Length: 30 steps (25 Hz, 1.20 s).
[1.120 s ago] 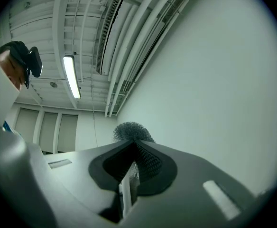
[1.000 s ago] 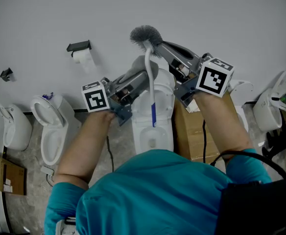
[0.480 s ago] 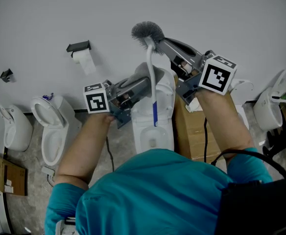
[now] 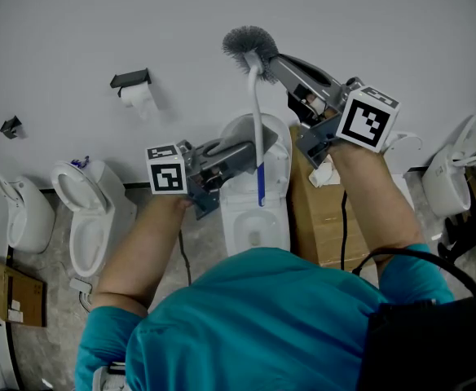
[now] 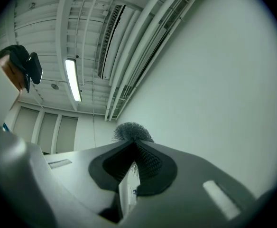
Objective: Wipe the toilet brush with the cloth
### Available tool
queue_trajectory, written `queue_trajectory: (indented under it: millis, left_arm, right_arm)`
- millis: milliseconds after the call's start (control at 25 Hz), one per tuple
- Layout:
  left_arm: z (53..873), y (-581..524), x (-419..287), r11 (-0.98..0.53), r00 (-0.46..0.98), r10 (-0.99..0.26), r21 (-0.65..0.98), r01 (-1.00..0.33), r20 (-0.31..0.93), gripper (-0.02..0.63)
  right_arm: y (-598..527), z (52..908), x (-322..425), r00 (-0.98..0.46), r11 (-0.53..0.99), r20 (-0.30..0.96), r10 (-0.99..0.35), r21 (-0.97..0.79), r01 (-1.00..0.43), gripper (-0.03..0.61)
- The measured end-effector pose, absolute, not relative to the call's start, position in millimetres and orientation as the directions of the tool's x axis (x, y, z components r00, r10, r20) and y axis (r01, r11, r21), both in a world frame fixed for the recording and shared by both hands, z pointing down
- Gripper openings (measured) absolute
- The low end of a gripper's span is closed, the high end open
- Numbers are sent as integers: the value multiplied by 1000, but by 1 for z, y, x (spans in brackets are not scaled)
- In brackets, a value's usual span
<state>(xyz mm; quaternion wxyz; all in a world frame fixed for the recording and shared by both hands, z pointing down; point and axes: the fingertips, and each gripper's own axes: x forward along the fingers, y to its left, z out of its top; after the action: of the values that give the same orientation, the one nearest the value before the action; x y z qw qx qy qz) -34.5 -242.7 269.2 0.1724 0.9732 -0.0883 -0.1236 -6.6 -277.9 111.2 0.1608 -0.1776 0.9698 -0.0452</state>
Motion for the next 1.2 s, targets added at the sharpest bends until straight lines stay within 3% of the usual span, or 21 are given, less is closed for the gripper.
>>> queue_trajectory:
  millis: [1200]
  left_arm:
    - [383,-201,2,-873,991,-117,483,-70,-67,12]
  right_arm:
    - [-270,83,-3,-866,938,-363,-343,-85,-336,14]
